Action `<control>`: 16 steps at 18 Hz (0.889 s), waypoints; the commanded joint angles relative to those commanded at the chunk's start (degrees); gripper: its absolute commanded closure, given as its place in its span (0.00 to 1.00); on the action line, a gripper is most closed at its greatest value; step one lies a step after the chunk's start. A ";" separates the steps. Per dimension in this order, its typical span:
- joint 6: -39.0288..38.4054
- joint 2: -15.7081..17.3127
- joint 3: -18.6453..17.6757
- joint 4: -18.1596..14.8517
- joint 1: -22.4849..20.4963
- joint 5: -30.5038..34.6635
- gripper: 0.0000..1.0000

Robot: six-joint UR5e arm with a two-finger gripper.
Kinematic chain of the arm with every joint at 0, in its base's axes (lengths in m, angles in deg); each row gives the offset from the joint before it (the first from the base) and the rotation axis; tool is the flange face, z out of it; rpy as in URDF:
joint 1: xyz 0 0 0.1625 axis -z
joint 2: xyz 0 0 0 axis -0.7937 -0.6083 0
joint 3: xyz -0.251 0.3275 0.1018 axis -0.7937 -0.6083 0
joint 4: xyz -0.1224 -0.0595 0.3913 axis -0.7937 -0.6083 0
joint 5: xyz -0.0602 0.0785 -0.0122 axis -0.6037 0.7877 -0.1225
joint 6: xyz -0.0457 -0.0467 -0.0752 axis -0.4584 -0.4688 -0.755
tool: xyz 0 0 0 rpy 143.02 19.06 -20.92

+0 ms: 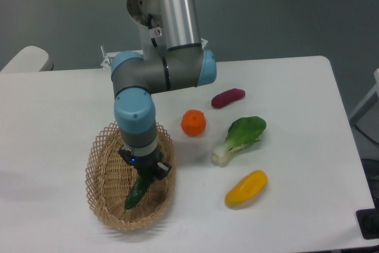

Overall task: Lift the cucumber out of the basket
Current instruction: 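Lift the cucumber out of the basket and carry it toward the bok choy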

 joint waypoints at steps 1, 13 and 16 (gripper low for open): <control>2.63 0.44 1.06 -1.66 -1.67 0.00 0.75; 31.73 2.64 7.83 -11.17 -18.73 -0.09 0.75; 36.04 2.47 7.83 -11.08 -21.28 -0.09 0.75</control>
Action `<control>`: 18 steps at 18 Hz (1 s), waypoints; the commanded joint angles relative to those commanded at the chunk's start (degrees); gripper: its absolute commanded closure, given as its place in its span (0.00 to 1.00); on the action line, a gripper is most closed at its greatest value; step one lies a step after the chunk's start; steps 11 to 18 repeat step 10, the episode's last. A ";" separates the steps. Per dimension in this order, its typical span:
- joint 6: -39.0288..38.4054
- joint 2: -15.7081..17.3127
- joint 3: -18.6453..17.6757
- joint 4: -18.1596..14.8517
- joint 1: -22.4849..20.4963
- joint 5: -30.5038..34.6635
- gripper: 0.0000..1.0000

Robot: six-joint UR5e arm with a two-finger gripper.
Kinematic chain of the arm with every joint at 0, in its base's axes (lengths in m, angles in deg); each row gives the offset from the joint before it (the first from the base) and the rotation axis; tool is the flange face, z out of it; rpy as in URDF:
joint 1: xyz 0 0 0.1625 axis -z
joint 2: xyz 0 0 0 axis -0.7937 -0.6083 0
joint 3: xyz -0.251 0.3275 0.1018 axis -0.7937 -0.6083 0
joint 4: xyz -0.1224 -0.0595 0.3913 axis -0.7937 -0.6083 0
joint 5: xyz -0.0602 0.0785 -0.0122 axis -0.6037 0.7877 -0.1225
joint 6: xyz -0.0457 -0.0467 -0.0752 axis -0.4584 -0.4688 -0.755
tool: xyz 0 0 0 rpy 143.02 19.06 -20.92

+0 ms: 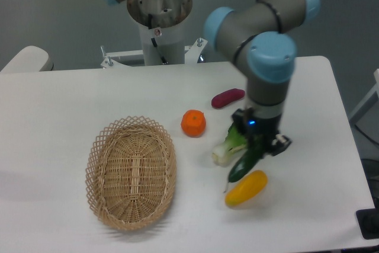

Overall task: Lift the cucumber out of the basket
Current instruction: 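Lift the cucumber out of the basket and carry it toward the bok choy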

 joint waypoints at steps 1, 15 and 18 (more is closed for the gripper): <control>1.41 0.00 0.00 -0.09 -0.79 -0.09 0.75; 4.15 -0.09 -0.62 0.00 -2.91 -0.53 0.75; 4.15 -0.09 -0.62 0.00 -2.91 -0.53 0.75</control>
